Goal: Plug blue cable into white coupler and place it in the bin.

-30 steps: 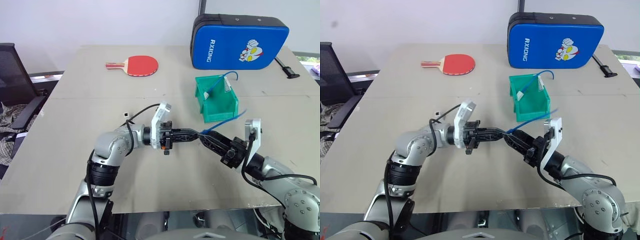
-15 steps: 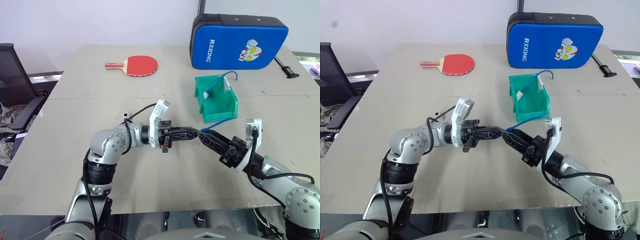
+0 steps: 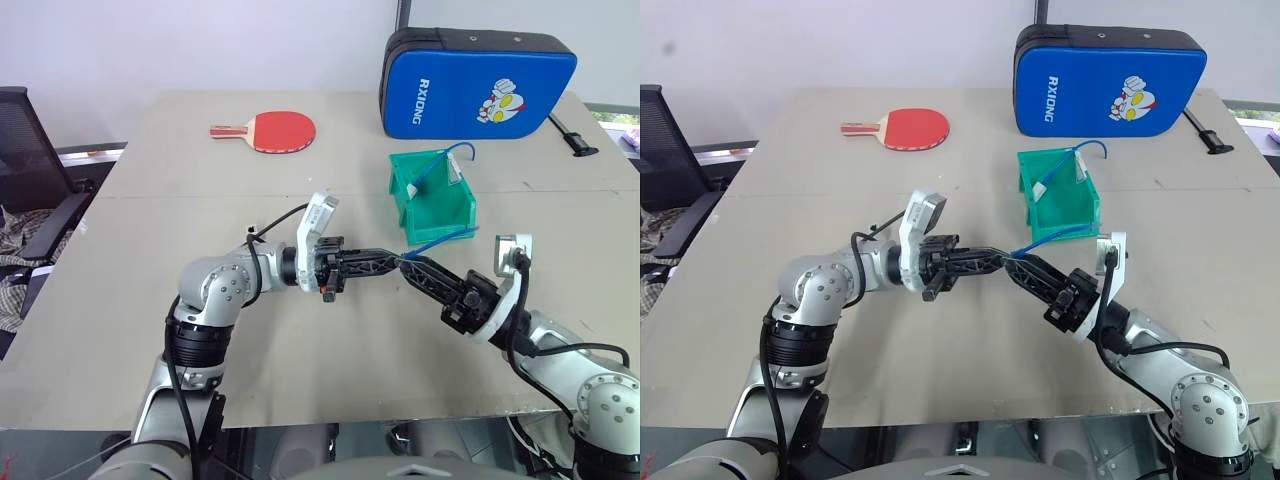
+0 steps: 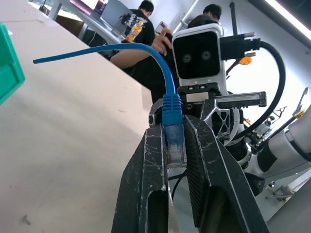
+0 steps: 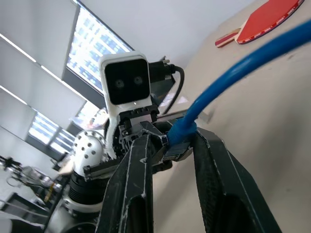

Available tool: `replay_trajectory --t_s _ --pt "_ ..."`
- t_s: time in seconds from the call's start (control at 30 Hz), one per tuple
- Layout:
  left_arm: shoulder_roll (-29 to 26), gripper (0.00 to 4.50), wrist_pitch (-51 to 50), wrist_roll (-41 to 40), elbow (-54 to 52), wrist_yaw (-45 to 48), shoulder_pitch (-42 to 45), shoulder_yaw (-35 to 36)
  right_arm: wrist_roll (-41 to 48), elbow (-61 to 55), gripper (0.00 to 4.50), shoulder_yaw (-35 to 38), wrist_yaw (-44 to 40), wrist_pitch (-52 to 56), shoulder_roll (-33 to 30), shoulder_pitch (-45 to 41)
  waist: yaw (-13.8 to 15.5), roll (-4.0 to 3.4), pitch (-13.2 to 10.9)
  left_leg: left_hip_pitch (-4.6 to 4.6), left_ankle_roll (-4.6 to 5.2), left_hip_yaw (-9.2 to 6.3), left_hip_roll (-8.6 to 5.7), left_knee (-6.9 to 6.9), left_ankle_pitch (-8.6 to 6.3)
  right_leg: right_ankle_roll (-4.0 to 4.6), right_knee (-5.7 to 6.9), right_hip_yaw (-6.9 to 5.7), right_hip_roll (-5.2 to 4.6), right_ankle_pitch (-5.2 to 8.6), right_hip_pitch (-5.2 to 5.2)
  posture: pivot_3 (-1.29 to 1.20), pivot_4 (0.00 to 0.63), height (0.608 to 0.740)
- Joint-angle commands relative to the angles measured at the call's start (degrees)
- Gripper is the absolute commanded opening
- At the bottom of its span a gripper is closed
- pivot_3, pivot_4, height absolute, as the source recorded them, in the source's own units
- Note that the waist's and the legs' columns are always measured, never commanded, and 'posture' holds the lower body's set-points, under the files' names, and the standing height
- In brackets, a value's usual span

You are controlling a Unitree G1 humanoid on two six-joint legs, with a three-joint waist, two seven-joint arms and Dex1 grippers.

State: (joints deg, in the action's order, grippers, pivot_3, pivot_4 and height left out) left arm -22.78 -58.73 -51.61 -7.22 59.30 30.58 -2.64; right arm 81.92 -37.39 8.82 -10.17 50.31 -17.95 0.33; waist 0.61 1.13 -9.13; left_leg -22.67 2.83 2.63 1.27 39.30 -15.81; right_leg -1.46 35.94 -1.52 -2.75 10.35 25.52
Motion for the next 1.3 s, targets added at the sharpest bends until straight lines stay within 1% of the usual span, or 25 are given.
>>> replay_trajectory --t_s 0.03,0.2,0.4,0.8,0.83,1.17,1.2,1.23,1.3 --pt "0.5 0.0 -0.5 -2.4 -3.2 -0.7 1.1 0.8 4.0 0.4 0.41 0.8 2.0 -3.8 0.6 -0.3 0.0 0.0 0.0 0.0 0.0 0.0 0.0 0.0 0.0 0.0 0.0 0.0 0.0 0.0 0.0 0.0 0.15 0.731" --pt "0.5 0.0 -2.0 -5.0 -3.0 -1.7 1.4 2.0 7.2 1.0 0.41 0.6 3.1 -5.5 1.0 -0.2 0.0 0.0 0.0 0.0 0.0 0.0 0.0 0.0 0.0 0.0 0.0 0.0 0.0 0.0 0.0 0.0 0.15 0.731" --pt "0.7 0.0 -2.9 -6.1 -3.2 -2.4 1.7 2.5 10.3 1.2 0.41 -0.5 4.5 -7.7 1.1 0.0 0.0 0.0 0.0 0.0 0.0 0.0 0.0 0.0 0.0 0.0 0.0 0.01 0.0 0.0 0.0 0.0 0.15 0.731" --pt "1.2 0.0 -2.8 -6.2 -3.3 -3.2 1.5 2.3 7.1 -0.5 0.41 -4.7 4.2 -8.7 -2.4 -0.2 0.0 0.0 0.0 0.0 0.0 0.01 0.0 0.0 0.0 0.0 0.0 0.01 0.0 0.0 0.0 0.0 0.15 0.731" --pt "1.2 0.0 -2.8 -6.2 -3.4 -3.2 1.4 2.3 7.0 -0.5 0.21 -4.9 4.2 -8.9 -2.5 -0.2 0.0 0.0 0.0 0.0 0.0 0.01 0.0 0.0 0.0 0.0 -0.01 0.01 0.0 0.0 0.0 0.0 0.15 0.731" --pt "0.8 0.0 -0.5 -3.7 -3.8 -3.4 0.6 1.5 5.1 -0.1 0.21 -6.1 3.5 -10.2 -4.0 -0.6 0.0 0.0 0.0 0.0 0.0 0.01 0.0 0.0 0.0 0.0 -0.01 0.01 0.0 0.0 0.0 0.0 0.15 0.731" --pt "0.6 1.02 -0.6 -3.8 -3.9 -3.7 0.3 1.9 4.4 0.1 0.0 -6.0 3.2 -10.5 -4.2 -0.8 0.0 0.0 0.0 0.0 0.0 0.01 0.0 0.0 0.0 0.0 -0.01 0.01 0.0 0.0 0.0 0.0 0.15 0.731" --pt "0.4 1.3 -0.4 -3.6 -4.2 -4.3 -0.1 2.2 3.8 0.3 0.0 -5.9 3.0 -10.8 -4.3 -0.9 0.0 0.0 0.0 0.0 0.0 0.02 0.0 0.0 0.0 0.0 -0.01 0.02 0.0 0.0 0.0 0.0 0.15 0.731" --pt "0.2 2.25 0.1 -3.3 -4.5 -5.3 -0.6 2.8 2.9 0.5 0.0 -5.7 2.8 -11.2 -4.4 -1.0 0.0 0.01 0.0 -0.01 0.0 0.02 0.0 0.0 0.0 0.0 -0.01 0.01 0.0 0.01 0.0 0.0 0.15 0.731"
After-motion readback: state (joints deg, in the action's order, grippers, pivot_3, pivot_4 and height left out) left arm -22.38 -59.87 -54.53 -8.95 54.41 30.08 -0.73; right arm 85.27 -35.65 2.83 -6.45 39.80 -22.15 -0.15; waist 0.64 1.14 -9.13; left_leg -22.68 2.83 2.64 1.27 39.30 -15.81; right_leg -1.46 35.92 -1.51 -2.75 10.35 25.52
